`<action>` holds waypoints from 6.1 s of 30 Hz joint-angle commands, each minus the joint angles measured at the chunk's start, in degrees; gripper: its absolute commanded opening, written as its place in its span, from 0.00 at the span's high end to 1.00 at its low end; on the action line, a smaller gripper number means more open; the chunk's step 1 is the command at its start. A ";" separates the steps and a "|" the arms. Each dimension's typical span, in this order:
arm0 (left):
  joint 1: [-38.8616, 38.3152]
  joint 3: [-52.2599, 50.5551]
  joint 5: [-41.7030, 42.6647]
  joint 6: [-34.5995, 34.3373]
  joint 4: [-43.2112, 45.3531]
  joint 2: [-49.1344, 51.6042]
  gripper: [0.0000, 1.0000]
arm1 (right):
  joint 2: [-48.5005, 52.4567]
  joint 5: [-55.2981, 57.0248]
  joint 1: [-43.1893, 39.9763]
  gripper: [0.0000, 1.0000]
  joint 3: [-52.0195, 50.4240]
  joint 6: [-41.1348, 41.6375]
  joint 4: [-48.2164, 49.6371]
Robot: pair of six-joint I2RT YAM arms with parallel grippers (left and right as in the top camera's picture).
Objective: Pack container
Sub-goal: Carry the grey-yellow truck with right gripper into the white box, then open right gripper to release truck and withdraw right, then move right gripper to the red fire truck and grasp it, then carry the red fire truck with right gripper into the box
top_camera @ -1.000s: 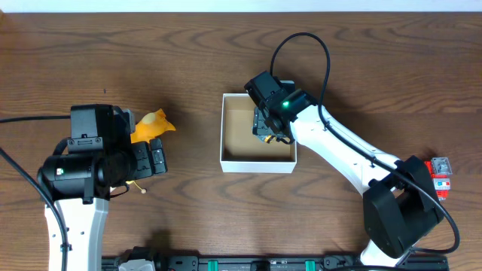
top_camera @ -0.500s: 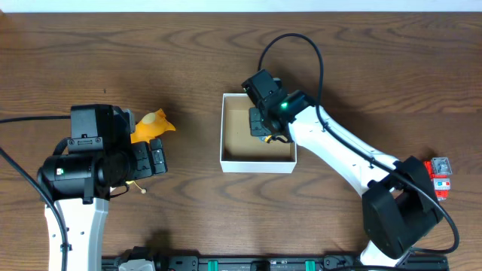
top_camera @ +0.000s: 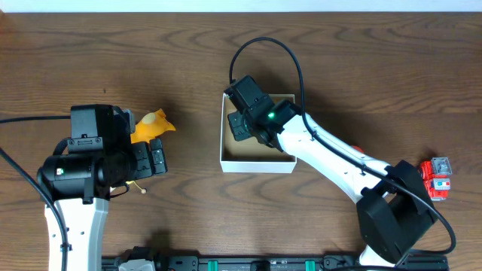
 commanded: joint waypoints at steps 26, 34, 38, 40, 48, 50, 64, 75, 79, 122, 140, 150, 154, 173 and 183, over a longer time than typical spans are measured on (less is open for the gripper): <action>0.24 1.05 -0.11 -0.48 -0.20 0.07 0.02 | 7.37 11.41 -1.16 0.99 0.46 9.14 -6.78; 0.24 1.05 -0.11 -0.48 -0.20 0.07 0.02 | 7.37 12.41 -2.03 0.99 0.46 11.02 -8.94; 0.24 1.05 -0.11 -0.48 -0.20 0.07 0.02 | 7.37 12.41 -2.03 0.99 0.46 11.02 -8.94; 0.24 1.05 -0.11 -0.48 -0.20 0.07 0.02 | 7.37 12.39 -2.03 0.99 0.46 11.02 -8.94; 0.24 1.05 -0.11 -0.48 -0.20 0.07 0.02 | 7.02 7.28 -1.70 0.92 0.48 5.81 -8.90; 0.24 1.05 -0.13 -0.48 -0.17 0.07 0.02 | 6.73 4.70 -1.49 0.92 0.48 3.65 -8.74; 0.24 1.05 -0.11 -0.48 -0.17 0.07 0.02 | -12.61 5.31 -7.61 0.26 9.25 -0.17 -17.38; 0.24 1.05 -0.11 -0.48 -0.20 0.07 0.02 | -29.22 5.18 -43.71 0.01 10.01 0.66 -41.16; 0.24 1.05 -0.11 -0.48 -0.17 0.07 0.02 | -29.38 3.43 -57.48 0.01 8.85 -2.62 -46.86; 0.24 1.05 -0.09 -0.50 -1.29 0.07 0.02 | -14.64 -2.69 -80.50 0.03 -16.81 -35.56 -19.89; 0.24 1.05 -0.09 -0.52 -1.31 0.07 0.02 | -5.73 -3.10 -81.24 0.19 -16.83 -35.58 -19.61; 0.24 1.05 -0.09 -0.50 -1.31 0.07 0.02 | -5.33 -3.15 -81.24 0.46 -16.83 -35.54 -18.51; 0.24 1.05 -0.09 -0.52 -1.31 0.07 0.02 | -5.33 -3.34 -81.13 0.55 -16.83 -35.52 -18.27; 0.24 1.05 -0.09 -0.50 -1.29 0.07 0.02 | -6.12 -5.31 -79.87 0.99 -13.53 -27.30 -19.34; 0.24 1.05 -0.09 -0.52 -1.36 0.07 0.02 | -15.37 -4.55 -67.60 0.99 -3.30 -21.18 -25.57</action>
